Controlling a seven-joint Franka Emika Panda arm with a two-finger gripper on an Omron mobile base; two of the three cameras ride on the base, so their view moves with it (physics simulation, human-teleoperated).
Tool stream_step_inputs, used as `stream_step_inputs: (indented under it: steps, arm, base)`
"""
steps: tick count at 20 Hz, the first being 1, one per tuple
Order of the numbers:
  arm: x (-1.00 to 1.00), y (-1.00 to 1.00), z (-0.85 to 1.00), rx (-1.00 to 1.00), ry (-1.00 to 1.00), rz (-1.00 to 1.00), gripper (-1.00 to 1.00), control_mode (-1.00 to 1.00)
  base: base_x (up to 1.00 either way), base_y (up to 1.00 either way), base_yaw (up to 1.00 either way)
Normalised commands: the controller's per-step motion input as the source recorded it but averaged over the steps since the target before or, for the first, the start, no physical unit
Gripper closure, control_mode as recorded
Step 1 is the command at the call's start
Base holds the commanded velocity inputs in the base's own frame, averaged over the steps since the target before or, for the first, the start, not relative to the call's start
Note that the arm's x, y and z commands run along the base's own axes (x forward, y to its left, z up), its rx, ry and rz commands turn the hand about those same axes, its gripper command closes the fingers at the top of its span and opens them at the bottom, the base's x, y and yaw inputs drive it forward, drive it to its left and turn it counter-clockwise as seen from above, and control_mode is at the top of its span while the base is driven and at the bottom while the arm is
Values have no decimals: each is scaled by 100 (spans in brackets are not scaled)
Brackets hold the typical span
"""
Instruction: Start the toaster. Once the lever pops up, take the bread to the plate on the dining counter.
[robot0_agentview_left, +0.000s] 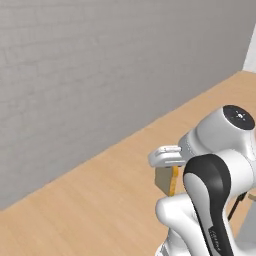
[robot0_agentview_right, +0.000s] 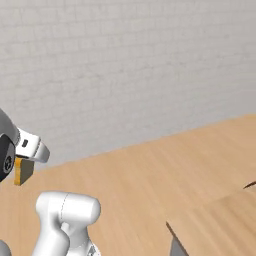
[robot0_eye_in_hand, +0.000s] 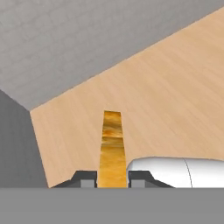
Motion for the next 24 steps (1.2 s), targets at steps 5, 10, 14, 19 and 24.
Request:
stream_step_inputs:
  steps: [5, 10, 14, 19, 24]
  arm:
    - [0, 0, 0, 0, 0, 0, 100, 100]
    - [0, 0, 0, 0, 0, 0, 100, 100]
    - [0, 0, 0, 0, 0, 0, 100, 100]
    - [0, 0, 0, 0, 0, 0, 100, 100]
    - [0, 0, 0, 0, 0, 0, 100, 100]
  base:
    - [100, 0, -39]
    - [100, 3, -45]
    - [100, 8, -53]
    - [100, 3, -54]
    - [96, 23, -64]
